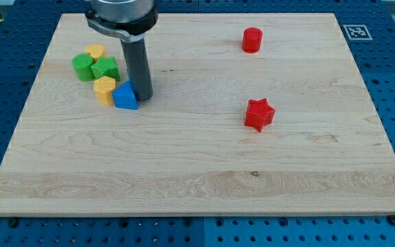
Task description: Move the blue cube into the right side of the green star
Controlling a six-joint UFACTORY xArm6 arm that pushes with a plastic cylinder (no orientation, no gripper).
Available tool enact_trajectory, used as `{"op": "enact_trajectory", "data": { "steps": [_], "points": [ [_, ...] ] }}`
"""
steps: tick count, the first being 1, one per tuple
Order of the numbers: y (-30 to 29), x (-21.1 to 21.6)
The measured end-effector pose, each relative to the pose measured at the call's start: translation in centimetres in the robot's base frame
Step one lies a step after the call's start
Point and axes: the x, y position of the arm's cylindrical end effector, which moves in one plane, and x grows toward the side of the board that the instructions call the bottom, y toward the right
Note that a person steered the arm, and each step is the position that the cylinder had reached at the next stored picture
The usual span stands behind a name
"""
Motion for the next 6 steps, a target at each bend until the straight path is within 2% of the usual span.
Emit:
{"op": "enact_trajectory", "data": {
  "steps": [3, 4, 6],
  "points": [
    [-0.7, -0.2],
    [2.4, 1.9],
    [6.4, -1.4]
  ]
}}
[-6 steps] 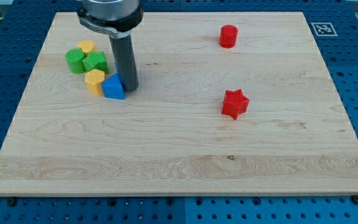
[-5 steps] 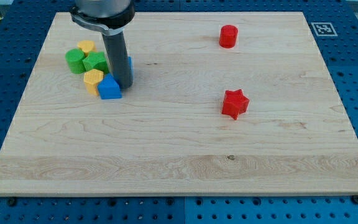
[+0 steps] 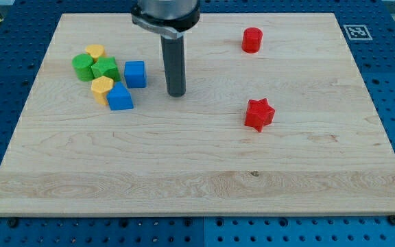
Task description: Move the blue cube into the right side of the green star
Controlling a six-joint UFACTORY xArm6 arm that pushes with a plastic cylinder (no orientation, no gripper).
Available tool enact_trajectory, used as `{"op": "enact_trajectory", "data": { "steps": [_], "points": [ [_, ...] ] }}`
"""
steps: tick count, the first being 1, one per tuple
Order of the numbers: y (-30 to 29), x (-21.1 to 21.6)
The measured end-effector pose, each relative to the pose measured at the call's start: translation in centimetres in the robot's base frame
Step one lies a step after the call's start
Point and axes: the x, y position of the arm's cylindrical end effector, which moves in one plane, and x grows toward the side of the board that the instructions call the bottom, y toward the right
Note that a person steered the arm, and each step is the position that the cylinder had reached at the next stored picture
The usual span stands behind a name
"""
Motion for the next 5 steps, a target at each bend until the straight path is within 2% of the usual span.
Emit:
{"op": "enact_trajectory", "data": {
  "steps": [1, 2, 3, 4, 5],
  "points": [
    [-1.1, -2.6],
    [-4.5, -4.3],
    [-7.4, -4.7],
    [-7.0, -5.3],
    [0.8, -6.2]
  ]
}}
